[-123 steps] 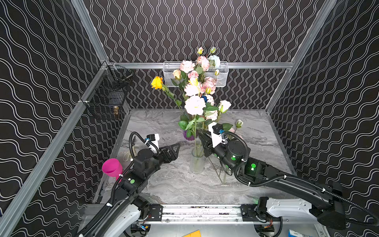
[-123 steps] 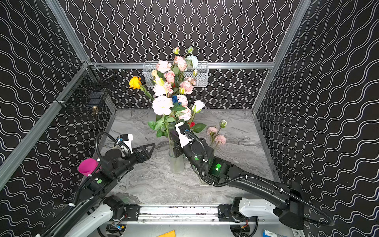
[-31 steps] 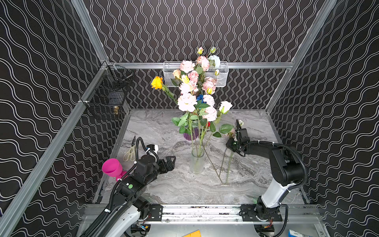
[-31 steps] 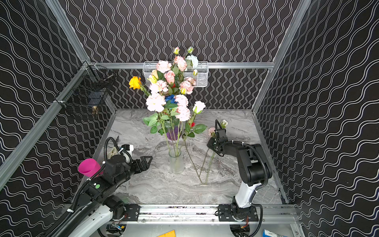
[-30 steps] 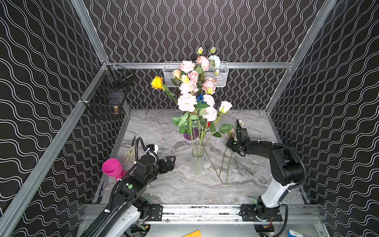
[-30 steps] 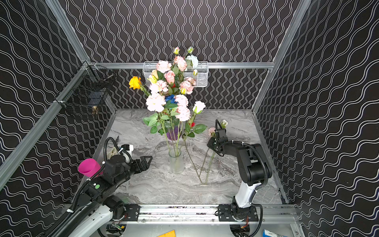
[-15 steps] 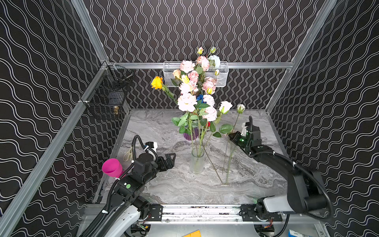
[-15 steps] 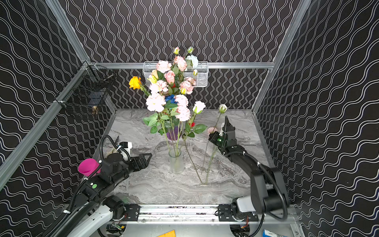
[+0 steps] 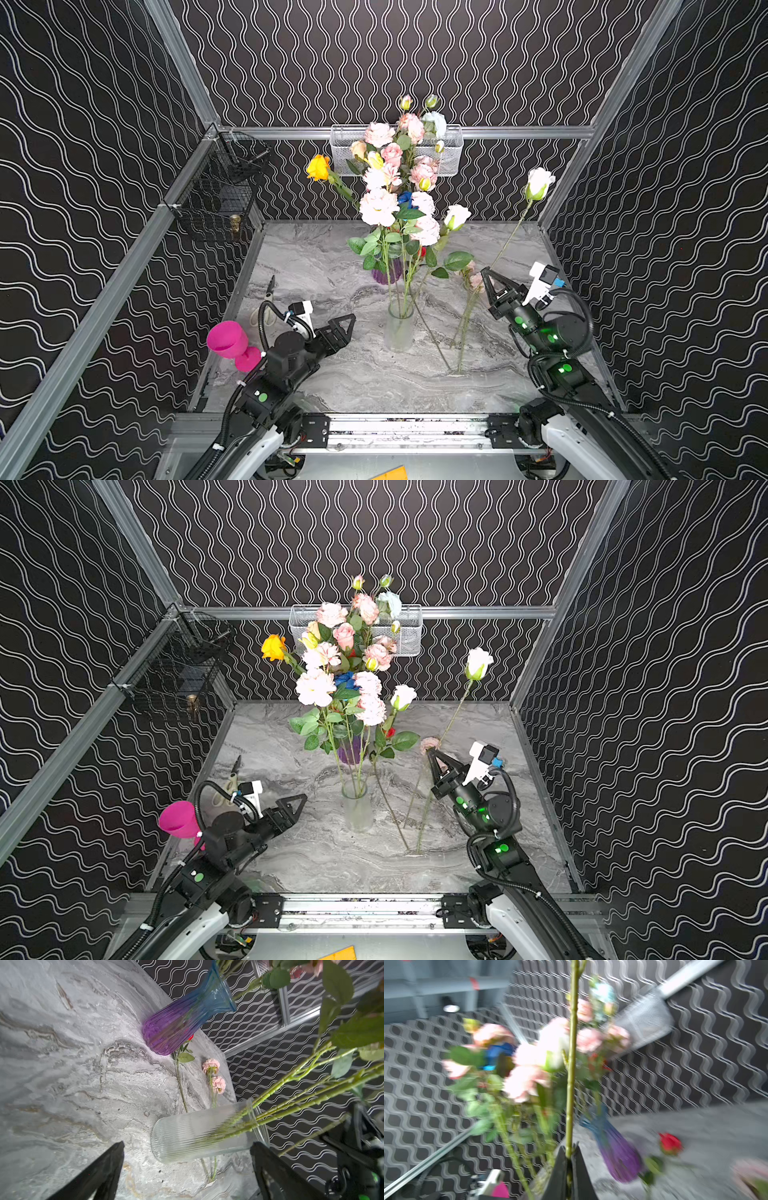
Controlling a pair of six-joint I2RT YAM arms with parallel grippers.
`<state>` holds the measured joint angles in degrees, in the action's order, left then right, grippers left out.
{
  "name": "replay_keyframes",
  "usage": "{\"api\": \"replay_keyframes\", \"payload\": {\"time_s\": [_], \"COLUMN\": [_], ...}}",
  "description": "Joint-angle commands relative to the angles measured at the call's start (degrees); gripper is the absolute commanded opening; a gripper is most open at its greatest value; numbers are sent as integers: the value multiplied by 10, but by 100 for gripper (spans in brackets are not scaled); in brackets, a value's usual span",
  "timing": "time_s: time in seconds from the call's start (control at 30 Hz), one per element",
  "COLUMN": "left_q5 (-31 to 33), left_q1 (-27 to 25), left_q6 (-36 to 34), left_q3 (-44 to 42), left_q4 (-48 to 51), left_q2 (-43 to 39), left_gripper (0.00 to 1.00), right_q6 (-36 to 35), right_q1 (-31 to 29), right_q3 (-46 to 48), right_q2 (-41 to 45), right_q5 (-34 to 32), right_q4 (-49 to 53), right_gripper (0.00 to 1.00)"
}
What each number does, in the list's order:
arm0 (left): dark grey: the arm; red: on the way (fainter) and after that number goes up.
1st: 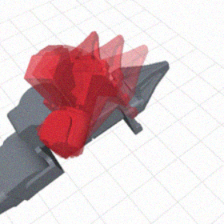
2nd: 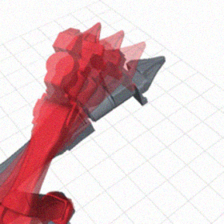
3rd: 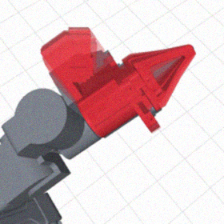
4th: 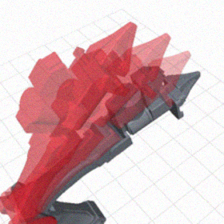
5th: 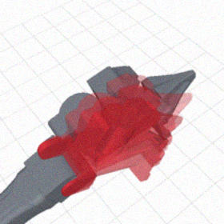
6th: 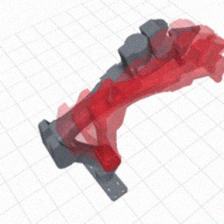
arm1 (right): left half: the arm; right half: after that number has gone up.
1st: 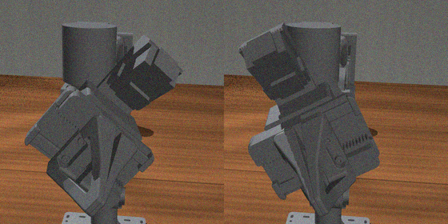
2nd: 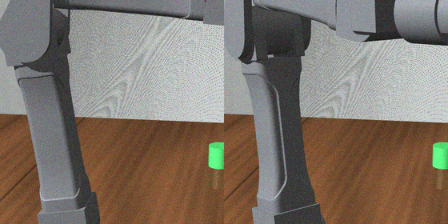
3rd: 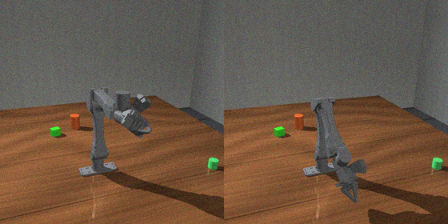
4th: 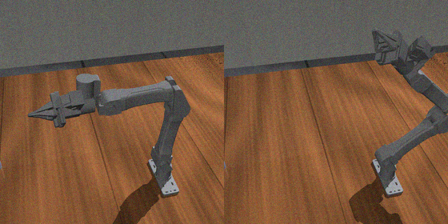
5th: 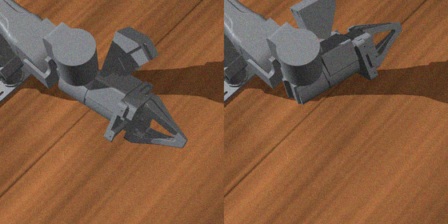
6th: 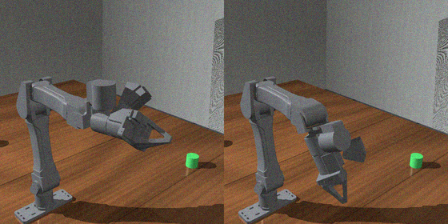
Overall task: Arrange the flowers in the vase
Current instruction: 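Carry the white rose over and lower its stem into the clear cup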
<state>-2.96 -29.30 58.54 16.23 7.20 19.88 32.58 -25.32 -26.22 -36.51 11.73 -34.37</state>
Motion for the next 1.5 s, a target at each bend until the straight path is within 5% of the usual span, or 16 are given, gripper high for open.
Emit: {"api": "replay_keyframes", "payload": {"time_s": [0.0,0.23,0.37,1.07,1.47], "left_q5": [-4,-33,-42,-14,-16], "left_q1": [1,0,1,1,1], "left_q6": [43,57,56,6,-37], "left_q3": [1,4,8,40,60], "left_q4": [-48,-73,-94,28,49], "left_q2": [6,58,64,-51,-47], "left_gripper": [99,99,98,98,99], "right_q6": [-55,-146,-164,-206,-232], "right_q1": [-52,-163,-168,-244,-264], "right_q3": [-34,-113,-161,-269,-228], "right_q2": [-11,-90,-110,-310,-341], "right_q5": [-26,-90,-111,-95,-109], "right_q4": [-66,-81,-32,-122,-76], "right_gripper": [0,0,0,0,0]}}
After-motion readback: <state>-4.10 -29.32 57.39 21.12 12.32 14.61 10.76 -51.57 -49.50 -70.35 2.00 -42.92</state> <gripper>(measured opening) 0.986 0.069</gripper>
